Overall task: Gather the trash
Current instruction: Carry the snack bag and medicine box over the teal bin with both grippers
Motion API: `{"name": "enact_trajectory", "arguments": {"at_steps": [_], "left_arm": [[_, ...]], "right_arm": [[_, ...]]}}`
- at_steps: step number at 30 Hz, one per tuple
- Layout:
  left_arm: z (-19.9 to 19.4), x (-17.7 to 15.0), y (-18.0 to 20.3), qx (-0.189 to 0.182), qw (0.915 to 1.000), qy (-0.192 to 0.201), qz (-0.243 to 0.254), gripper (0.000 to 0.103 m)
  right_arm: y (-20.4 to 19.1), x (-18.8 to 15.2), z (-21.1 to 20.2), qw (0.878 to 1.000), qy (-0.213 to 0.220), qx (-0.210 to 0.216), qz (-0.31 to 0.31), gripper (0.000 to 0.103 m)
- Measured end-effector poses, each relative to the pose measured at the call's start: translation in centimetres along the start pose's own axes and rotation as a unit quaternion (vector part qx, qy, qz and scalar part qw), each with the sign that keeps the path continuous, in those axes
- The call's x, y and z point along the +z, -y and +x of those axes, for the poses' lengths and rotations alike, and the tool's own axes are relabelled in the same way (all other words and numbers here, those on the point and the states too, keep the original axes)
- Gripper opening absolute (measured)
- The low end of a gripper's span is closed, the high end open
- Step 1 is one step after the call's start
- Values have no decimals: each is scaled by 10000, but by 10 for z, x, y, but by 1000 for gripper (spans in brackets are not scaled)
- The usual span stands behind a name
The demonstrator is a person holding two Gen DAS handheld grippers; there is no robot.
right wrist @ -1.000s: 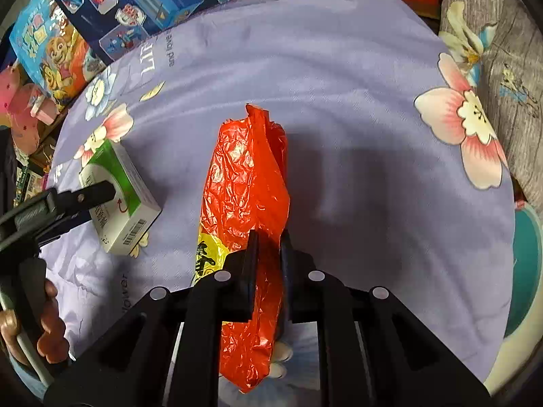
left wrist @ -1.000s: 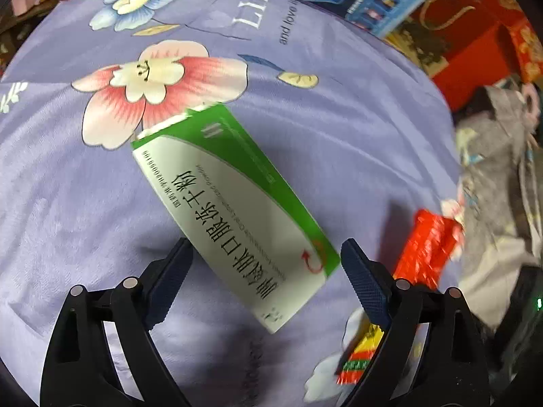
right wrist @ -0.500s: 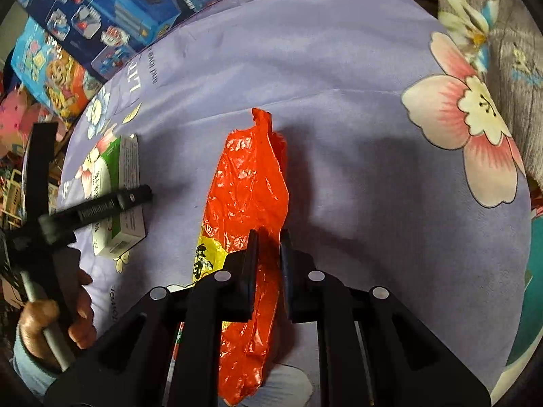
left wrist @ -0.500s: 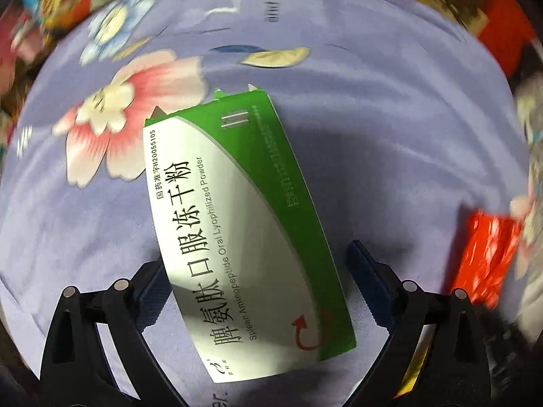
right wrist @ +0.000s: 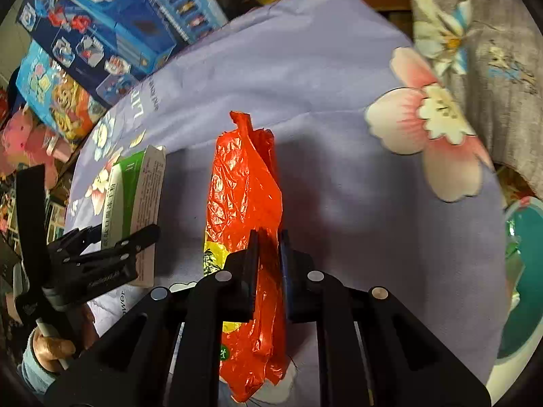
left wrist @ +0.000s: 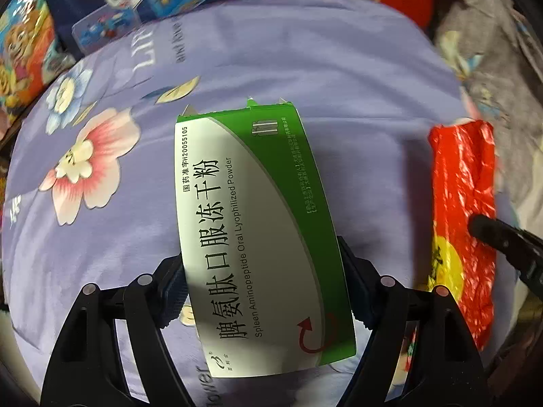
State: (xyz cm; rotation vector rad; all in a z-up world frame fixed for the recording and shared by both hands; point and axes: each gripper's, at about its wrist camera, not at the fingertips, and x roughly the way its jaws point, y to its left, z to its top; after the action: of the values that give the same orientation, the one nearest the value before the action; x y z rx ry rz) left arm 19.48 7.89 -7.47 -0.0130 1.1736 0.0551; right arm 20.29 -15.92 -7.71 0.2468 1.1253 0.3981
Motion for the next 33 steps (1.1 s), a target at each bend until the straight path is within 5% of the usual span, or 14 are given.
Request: {"name": "enact_trajectory", "arguments": {"at_steps": [6, 10, 11, 14, 15, 22, 31, 33], "left_arm": [[-20, -1, 40, -390, 9983, 196, 386, 77], [-21, 1, 49, -555, 9972, 216, 457, 77], [-24, 0, 51, -568, 9972, 223, 441, 77], [-23, -2, 40, -580, 9976, 229, 298, 77], [-22, -3, 34, -611, 9976, 210, 247, 77], [-21, -13, -8, -673, 9975, 188, -43, 77], [-16, -16, -38, -869, 9959, 180, -193, 77], [-16, -17, -37, -935, 9953, 185, -156, 77]], "right_arm": [[31, -5, -30, 9989, 237, -185, 353, 8], [41, -13, -23, 9987, -1, -81, 511, 12], [41, -16, -18, 9985, -114, 17, 543, 20], [28, -20, -6, 9988, -241, 69, 415, 71], [22, -20, -2, 9991, -273, 44, 309, 74], [-21, -21, 39, 9969, -724, -214, -230, 77], [-59, -34, 64, 9820, -736, -1259, -1198, 81], [-56, -36, 58, 9811, -595, -1387, -1210, 45]]}}
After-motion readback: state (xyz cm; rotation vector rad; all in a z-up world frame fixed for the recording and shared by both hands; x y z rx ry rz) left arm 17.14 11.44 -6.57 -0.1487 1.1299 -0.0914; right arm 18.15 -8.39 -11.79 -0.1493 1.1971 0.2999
